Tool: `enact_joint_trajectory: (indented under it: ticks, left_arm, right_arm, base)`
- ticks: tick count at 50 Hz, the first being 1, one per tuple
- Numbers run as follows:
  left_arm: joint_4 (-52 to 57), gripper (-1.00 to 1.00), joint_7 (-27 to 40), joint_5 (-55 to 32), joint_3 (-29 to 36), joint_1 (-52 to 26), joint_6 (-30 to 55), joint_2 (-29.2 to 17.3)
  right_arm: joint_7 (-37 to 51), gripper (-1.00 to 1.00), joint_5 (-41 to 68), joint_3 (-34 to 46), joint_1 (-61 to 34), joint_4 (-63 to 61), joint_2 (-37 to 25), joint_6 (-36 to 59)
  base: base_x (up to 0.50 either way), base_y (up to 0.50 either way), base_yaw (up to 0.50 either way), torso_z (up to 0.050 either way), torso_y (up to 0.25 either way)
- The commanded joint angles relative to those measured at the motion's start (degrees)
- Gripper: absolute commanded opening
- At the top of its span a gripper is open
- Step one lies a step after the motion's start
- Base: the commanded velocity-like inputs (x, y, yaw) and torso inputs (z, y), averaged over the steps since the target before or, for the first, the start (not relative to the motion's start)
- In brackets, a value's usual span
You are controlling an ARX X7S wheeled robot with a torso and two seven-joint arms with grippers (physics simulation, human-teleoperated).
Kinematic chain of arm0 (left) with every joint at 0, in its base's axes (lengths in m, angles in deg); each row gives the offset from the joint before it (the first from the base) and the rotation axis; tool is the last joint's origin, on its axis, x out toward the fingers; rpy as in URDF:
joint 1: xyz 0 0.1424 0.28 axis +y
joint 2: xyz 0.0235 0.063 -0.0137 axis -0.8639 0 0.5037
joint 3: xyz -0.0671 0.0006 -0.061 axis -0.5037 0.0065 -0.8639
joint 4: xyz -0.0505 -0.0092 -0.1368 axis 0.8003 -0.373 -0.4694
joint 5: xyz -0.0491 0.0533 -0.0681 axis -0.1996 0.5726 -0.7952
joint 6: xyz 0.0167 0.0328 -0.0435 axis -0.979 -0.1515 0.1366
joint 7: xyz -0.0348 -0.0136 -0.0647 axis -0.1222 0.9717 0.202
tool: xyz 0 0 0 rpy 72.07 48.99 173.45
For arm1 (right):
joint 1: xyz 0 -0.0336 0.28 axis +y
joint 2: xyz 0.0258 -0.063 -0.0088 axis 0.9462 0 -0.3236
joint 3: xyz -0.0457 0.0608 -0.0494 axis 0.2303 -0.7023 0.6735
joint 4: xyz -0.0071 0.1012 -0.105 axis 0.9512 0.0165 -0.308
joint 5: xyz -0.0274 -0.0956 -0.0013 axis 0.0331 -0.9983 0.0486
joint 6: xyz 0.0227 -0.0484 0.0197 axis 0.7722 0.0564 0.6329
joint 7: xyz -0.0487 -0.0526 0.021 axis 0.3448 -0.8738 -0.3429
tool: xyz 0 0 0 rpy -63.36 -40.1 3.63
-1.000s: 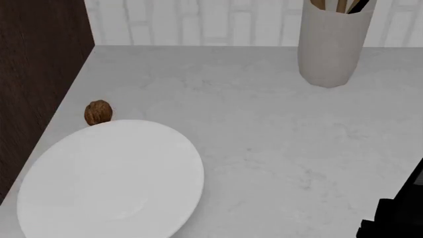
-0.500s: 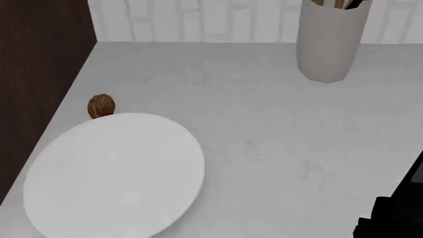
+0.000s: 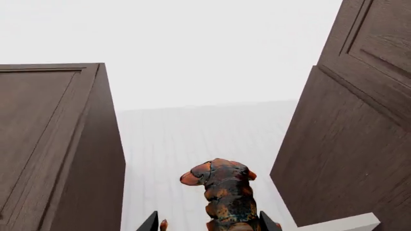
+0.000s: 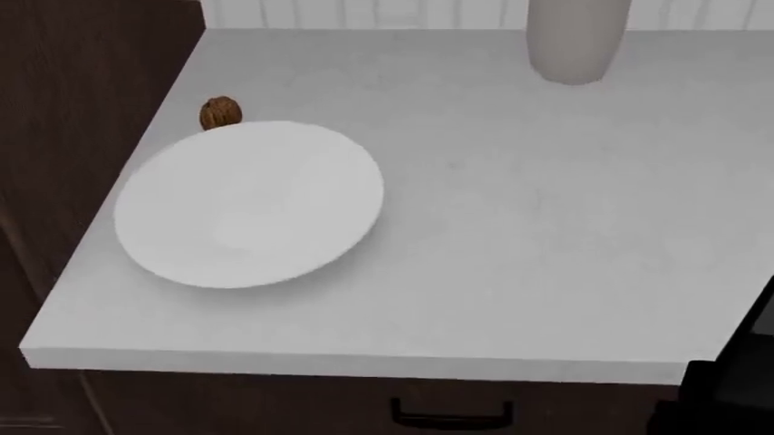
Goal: Pick the lobster from the counter and place it in the microwave.
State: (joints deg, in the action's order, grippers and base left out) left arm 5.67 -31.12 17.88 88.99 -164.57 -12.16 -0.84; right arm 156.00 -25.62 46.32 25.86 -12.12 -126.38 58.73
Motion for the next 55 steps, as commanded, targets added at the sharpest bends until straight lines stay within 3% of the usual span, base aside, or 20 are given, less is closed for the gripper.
enact_joint_trajectory:
  ticks: [1, 12, 55]
  left_arm:
    - [-0.67, -1.0, -0.97, -0.63, -2.91, -0.67, 0.4, 1.21]
    - [-1.12, -1.0, -1.0, -0.69, -2.69, -0.67, 0.03, 1.21]
    - [-0.98, -1.0, -1.44, 1.1, -5.01, -0.67, 0.66, 1.21]
  right_arm:
    - [-1.17, 1.0, -0.47, -2.41, 0.15, -0.02, 0.62, -0.36]
    - [-0.07, 1.0, 0.48, -2.51, 0.12, -0.02, -0.88, 1.26]
    - [-0.5, 1.0, 2.26, -4.0, 0.14, -0.02, -1.8, 3.17]
  base:
    - [0.0, 0.0, 0.0, 0.0, 0.0]
    - [0.0, 0.02, 0.0, 0.0, 0.0]
    - [0.0, 0.5, 0.0, 0.0, 0.0]
